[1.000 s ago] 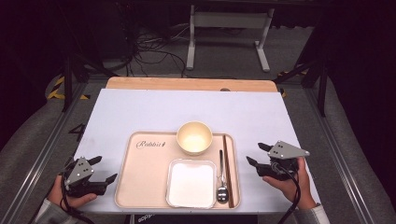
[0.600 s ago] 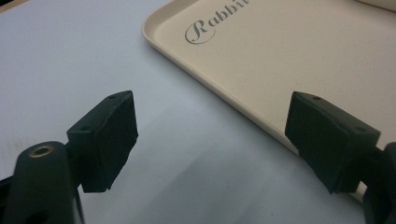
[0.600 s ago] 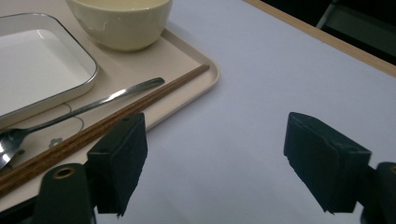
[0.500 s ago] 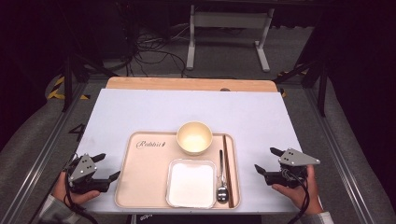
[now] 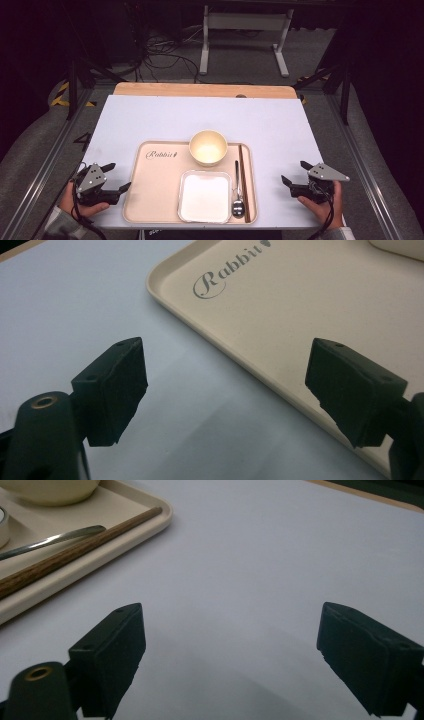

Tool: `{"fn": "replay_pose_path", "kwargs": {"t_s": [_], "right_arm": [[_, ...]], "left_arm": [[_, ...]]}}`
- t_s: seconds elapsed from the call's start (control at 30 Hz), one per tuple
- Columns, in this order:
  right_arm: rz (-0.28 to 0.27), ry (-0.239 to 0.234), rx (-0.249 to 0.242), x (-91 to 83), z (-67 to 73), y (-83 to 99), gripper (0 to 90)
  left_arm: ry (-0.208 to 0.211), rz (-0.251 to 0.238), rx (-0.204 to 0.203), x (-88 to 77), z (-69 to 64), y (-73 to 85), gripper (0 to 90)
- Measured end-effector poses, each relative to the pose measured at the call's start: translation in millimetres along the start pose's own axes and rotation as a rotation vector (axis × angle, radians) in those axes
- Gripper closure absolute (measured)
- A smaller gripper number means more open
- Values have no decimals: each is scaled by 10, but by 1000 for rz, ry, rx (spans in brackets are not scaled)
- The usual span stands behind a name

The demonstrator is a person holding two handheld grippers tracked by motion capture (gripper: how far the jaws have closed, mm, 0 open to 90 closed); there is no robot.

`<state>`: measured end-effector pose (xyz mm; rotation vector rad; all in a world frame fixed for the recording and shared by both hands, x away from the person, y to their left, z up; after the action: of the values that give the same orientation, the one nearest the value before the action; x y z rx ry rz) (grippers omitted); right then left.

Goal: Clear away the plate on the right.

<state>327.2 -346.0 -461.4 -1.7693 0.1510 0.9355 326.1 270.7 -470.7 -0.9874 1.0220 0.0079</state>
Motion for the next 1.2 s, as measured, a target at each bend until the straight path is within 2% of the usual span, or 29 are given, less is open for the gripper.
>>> {"fn": "replay_pose_path", "kwargs": {"t_s": [0.13,0.3,0.47,0.63,1.2], "right_arm": [[-37,16,1,-69,-1,-15,131],[-36,17,0,-63,22,-19,130],[-25,39,-33,-43,60,-36,124],[-14,49,-33,-39,56,-34,124],[-30,46,-23,-52,49,-41,126]], "left_arm": [[2,-4,-8,-9,11,18,177],[1,-5,-5,-13,10,19,176],[3,0,-4,3,9,12,175],[1,0,-7,1,6,13,176],[4,1,-13,13,25,12,175]]}}
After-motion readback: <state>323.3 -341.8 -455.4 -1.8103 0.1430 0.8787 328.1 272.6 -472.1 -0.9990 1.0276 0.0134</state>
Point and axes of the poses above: each handheld gripper's, and its own axes: x roughly forward along the jaws, y roughly out of its underside, z roughly to its left, the point moved 2 cm from there along x, roughly forward along the jaws, and after that the axes turned 11 degrees about z, right-handed, at the moved point
